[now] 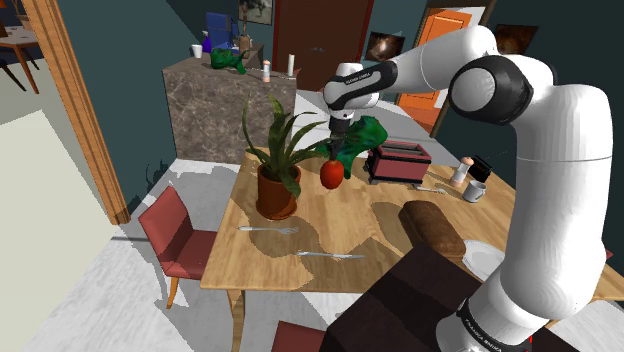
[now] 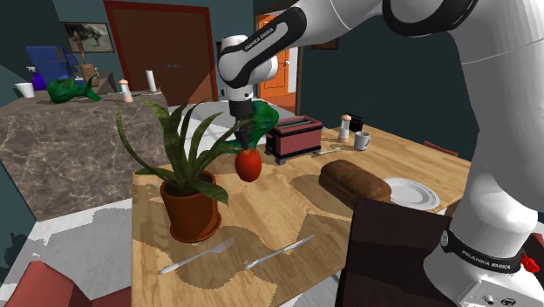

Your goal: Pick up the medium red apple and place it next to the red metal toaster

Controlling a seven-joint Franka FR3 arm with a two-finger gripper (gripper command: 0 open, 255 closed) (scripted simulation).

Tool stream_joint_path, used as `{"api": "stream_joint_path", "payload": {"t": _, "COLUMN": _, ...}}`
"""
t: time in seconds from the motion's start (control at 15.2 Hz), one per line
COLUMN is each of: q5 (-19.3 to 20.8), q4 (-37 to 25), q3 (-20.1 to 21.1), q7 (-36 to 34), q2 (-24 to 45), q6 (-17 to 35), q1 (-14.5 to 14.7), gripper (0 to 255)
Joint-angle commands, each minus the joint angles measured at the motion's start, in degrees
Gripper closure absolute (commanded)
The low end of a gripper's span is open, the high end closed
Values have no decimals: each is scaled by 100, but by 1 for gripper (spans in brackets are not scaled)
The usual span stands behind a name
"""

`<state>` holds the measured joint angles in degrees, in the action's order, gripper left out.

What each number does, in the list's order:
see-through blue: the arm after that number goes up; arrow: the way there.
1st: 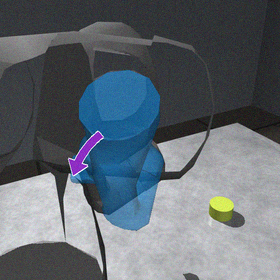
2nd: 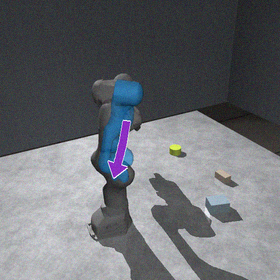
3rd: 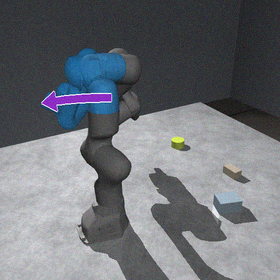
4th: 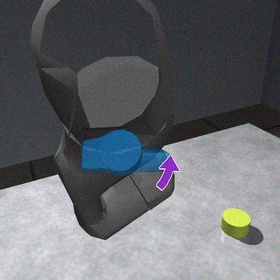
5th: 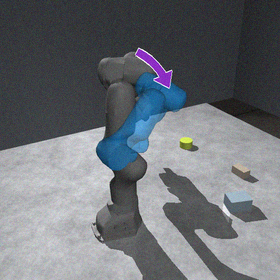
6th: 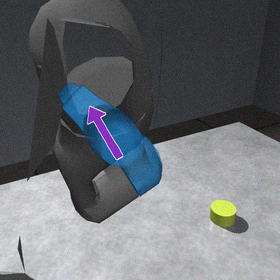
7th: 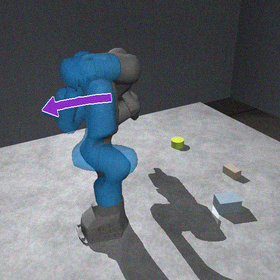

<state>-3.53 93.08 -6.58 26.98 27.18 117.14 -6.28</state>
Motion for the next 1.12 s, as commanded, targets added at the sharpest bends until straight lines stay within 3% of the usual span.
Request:
{"api": "stream_joint_path", "payload": {"t": 0.0, "q5": 9, "q4": -94, "q3": -3, "q7": -10, "q2": -51, "q6": -145, "q1": 3, "gripper": 255}}
{"api": "stream_joint_path", "payload": {"t": 1.06, "q5": 59, "q4": -850, "q3": -28, "q7": -46, "q2": -378, "q6": -1226, "q1": 3, "gripper": 255}}
